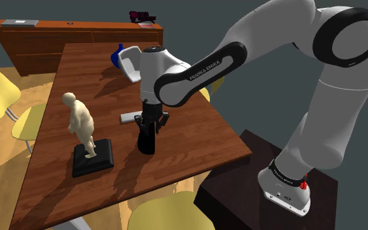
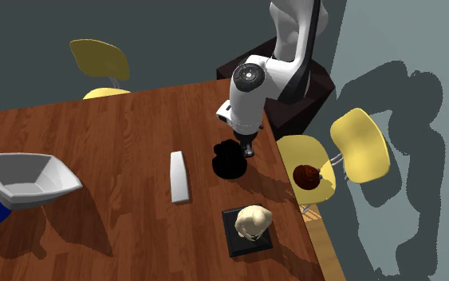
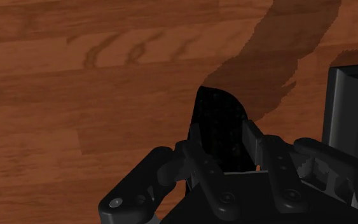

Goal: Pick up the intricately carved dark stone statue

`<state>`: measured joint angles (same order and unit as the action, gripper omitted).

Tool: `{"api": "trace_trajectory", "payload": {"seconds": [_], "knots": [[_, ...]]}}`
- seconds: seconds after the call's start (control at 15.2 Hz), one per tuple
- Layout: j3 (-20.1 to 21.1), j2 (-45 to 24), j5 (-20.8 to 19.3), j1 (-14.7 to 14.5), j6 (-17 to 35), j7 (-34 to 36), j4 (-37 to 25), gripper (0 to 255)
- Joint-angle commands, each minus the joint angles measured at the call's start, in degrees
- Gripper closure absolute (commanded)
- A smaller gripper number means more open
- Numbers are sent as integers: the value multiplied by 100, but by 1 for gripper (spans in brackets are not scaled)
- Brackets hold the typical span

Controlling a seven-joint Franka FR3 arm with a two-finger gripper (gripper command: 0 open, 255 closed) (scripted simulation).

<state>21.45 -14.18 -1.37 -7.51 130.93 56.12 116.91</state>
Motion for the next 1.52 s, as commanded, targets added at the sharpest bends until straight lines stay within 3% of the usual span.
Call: {"api": "trace_trajectory", "payload": {"seconds": [0.0, 0.33, 1.45], "knots": [[-1, -4, -1, 0, 4, 0, 0, 255], [-1, -5, -2, 0, 12, 0, 7, 255], [62, 576, 247, 72, -1043, -115, -504, 255]]}}
